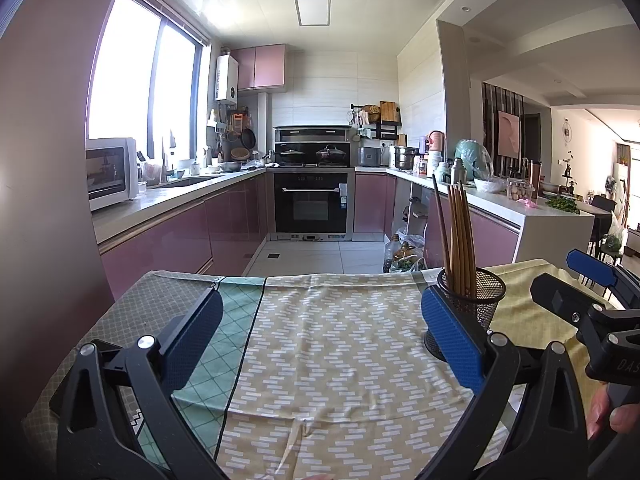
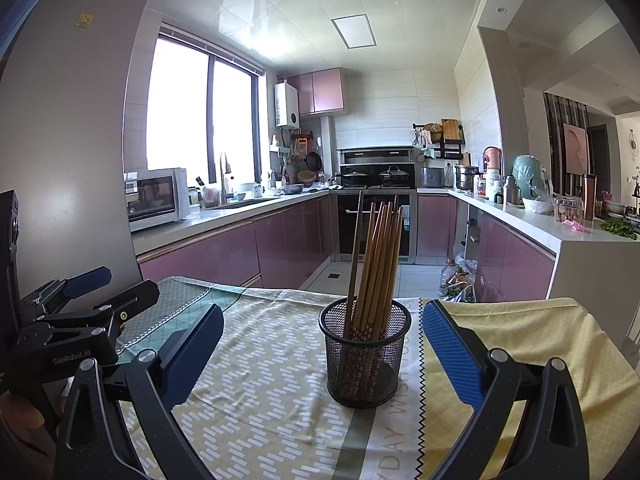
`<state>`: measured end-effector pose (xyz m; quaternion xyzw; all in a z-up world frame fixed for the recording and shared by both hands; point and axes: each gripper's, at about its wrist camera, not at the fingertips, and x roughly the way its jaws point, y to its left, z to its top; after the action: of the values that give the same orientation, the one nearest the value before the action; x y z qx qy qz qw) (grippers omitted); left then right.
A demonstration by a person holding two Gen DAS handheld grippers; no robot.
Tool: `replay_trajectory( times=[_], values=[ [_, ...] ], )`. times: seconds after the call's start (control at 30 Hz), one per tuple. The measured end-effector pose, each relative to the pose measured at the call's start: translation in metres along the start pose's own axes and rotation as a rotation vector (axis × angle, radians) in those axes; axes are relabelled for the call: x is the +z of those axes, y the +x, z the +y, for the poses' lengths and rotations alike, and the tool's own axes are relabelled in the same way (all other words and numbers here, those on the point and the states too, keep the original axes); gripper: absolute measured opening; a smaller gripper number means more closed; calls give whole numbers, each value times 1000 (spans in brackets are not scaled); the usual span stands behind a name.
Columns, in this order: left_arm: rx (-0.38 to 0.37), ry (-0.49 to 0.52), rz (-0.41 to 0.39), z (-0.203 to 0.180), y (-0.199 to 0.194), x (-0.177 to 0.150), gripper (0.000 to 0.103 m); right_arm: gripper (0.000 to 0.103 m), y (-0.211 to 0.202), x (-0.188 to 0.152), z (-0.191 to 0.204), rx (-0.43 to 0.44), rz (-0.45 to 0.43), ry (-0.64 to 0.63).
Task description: Organize utensils
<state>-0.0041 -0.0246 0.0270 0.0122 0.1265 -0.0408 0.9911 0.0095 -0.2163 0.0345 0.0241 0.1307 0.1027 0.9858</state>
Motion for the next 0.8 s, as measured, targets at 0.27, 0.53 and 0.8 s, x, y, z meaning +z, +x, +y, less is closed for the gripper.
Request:
replay_trajectory(
  times=[0.27,0.53,0.8],
  values=[
    [0,-1,0,0,0,0,98,96,0,0,-1,1,0,2],
    [1,-1,1,0,0,1,98,96,0,0,-1,0,1,2],
    [1,1,1,0,0,0,98,96,-1,-2,0,1,3,2]
  ],
)
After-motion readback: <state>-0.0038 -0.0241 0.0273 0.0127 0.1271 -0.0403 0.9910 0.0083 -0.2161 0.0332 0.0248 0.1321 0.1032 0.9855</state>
